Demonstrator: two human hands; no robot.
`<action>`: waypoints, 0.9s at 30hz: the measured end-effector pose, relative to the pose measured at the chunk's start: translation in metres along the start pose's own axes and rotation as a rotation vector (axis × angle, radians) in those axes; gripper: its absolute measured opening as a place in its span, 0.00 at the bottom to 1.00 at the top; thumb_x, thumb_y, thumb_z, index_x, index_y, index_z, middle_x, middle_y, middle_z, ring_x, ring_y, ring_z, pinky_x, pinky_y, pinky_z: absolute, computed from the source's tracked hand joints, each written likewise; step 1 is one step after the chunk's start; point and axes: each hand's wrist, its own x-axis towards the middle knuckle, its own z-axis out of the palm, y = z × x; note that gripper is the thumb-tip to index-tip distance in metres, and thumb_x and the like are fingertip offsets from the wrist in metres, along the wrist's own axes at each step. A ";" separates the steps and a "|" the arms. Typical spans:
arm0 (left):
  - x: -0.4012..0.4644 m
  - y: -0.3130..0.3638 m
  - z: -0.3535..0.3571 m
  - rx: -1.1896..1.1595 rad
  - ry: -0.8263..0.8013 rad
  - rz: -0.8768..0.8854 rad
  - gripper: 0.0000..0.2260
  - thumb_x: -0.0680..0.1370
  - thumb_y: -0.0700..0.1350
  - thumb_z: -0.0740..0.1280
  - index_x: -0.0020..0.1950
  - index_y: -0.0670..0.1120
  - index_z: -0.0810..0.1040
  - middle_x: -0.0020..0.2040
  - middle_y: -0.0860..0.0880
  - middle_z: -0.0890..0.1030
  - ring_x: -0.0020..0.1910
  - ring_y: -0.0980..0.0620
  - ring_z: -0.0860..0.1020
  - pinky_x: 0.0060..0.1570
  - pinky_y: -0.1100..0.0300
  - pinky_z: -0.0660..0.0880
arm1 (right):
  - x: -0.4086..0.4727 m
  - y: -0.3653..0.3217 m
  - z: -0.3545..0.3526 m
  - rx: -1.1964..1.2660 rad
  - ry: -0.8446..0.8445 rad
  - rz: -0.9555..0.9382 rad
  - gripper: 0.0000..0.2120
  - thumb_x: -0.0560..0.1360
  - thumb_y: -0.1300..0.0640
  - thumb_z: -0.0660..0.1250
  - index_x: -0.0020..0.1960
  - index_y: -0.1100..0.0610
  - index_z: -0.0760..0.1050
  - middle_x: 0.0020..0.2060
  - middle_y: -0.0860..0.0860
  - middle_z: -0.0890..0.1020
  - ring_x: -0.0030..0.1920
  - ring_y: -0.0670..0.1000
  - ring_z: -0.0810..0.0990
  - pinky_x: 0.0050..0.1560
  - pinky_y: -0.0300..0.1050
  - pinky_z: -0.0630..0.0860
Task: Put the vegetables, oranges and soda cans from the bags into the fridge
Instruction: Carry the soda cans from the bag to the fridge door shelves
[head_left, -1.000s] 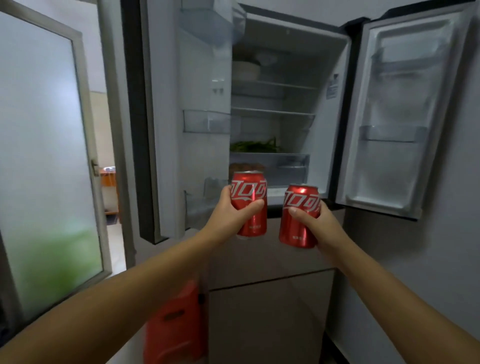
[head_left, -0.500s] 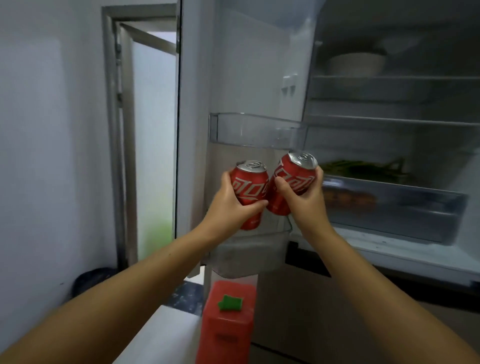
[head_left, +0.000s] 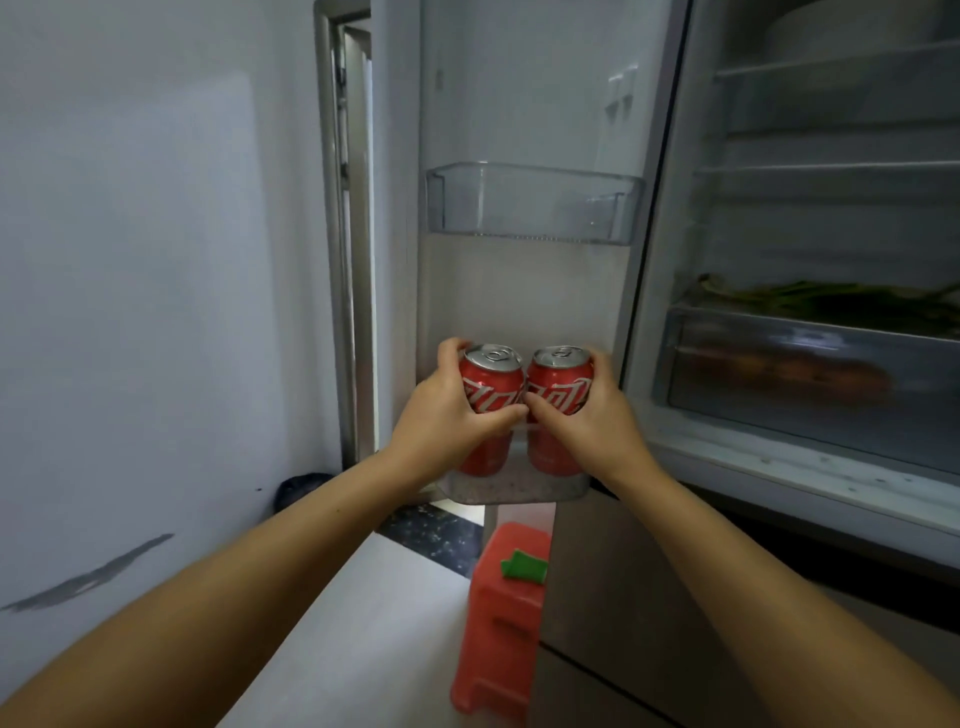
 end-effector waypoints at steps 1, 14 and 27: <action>0.000 0.000 0.001 0.034 0.002 -0.002 0.34 0.69 0.55 0.74 0.67 0.48 0.62 0.59 0.49 0.77 0.55 0.52 0.78 0.47 0.67 0.72 | -0.001 0.000 -0.001 -0.048 -0.017 -0.003 0.31 0.66 0.43 0.74 0.63 0.51 0.65 0.53 0.50 0.80 0.50 0.50 0.80 0.51 0.47 0.78; 0.002 -0.006 0.001 0.235 -0.033 0.044 0.31 0.72 0.59 0.69 0.69 0.45 0.64 0.65 0.45 0.71 0.63 0.46 0.72 0.62 0.51 0.72 | -0.001 -0.004 -0.020 -0.256 -0.191 -0.002 0.28 0.72 0.38 0.65 0.63 0.55 0.66 0.56 0.51 0.77 0.52 0.51 0.77 0.50 0.46 0.76; -0.072 -0.036 -0.104 0.369 -0.036 0.249 0.21 0.76 0.52 0.67 0.66 0.45 0.70 0.65 0.47 0.71 0.64 0.50 0.69 0.63 0.57 0.67 | -0.045 -0.100 0.019 -0.351 -0.060 -0.342 0.21 0.77 0.47 0.58 0.62 0.61 0.73 0.59 0.57 0.76 0.61 0.57 0.71 0.62 0.49 0.66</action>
